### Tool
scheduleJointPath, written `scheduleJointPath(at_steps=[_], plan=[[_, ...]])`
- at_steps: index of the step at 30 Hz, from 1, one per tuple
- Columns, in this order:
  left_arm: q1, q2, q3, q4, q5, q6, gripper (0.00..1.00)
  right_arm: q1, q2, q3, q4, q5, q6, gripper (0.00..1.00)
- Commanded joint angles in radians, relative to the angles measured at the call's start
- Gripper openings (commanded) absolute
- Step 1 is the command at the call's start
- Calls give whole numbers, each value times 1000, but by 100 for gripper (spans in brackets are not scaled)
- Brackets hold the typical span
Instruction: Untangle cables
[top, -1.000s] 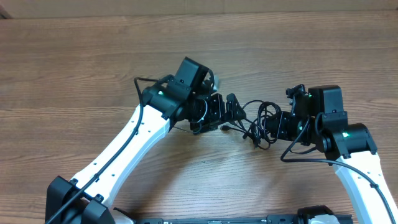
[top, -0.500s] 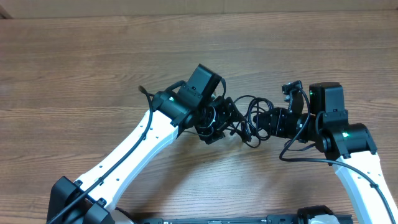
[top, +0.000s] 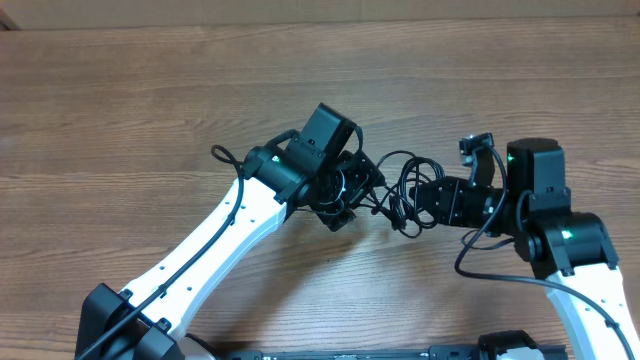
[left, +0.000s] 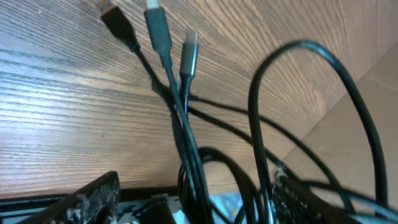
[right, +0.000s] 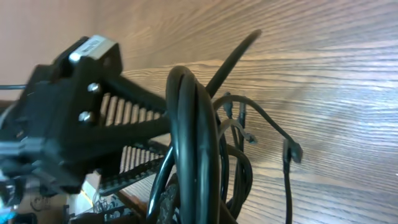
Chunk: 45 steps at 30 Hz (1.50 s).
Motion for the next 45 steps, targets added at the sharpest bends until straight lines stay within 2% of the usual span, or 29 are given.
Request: scheduleJointPath(at_steps=[1,9,19,28,32,37,40,45], plan=[[-8,-19,11,25,-17,-35,77,-2,-32,4,20,-53,-19,4],[-39,-19,11,87,6,-55,76,-2,-34,4,3,-62,-33,4],[-65,-19,11,109,1,-77,40,-2,-34,4,-11,-73,-58,4],[-64,-19,11,118,-13,-85,24,-2,-34,4,-19,-78,-86,4],[-64,-19,11,120,-33,-94,4,-2,-34,4,-34,-84,-113,4],[-53,-19,11,123,-30,-89,4,-2,-34,4,-38,-18,-112,4],[-27,-20,11,124,-14,-27,4,-2,-34,4,-60,26,-112,4],[35,-20,11,125,119,24,4,-2,-34,4,-87,99,-112,4]])
